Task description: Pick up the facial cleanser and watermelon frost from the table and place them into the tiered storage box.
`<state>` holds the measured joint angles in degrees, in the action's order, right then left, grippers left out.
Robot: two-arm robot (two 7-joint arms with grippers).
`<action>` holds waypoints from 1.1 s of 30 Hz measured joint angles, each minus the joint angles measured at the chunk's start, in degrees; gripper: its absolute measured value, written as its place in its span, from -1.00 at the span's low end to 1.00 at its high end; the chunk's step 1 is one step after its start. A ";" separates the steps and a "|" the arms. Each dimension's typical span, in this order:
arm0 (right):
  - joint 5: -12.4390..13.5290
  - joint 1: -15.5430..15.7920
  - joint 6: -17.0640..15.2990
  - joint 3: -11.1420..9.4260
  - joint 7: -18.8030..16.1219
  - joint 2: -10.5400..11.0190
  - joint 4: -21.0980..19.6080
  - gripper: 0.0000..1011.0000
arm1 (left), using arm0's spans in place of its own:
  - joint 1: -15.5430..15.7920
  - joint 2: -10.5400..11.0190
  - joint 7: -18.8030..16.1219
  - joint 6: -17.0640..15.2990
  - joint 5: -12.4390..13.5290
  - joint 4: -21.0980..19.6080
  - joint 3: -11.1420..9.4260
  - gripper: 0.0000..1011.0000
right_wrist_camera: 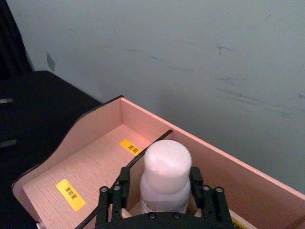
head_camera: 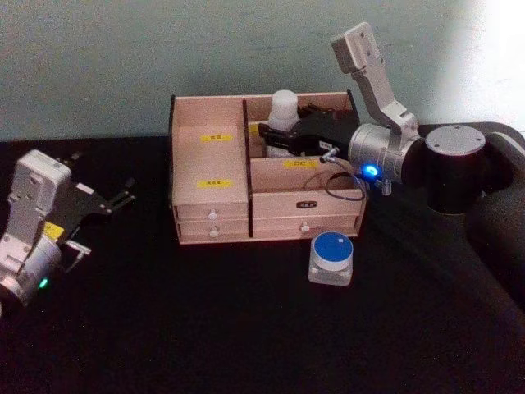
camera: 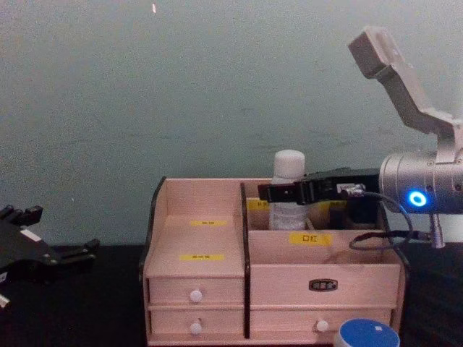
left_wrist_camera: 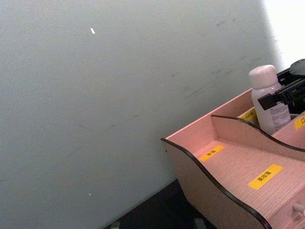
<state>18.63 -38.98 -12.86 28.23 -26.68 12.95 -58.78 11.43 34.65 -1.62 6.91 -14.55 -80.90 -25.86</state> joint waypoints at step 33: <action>0.48 3.14 -0.50 -1.63 1.33 1.93 -6.85 0.98 | 0.00 0.00 0.00 0.00 0.00 0.00 0.00 0.98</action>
<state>19.11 -35.84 -13.36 26.60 -25.34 14.88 -65.62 11.43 34.65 -1.62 6.91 -14.55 -80.90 -25.86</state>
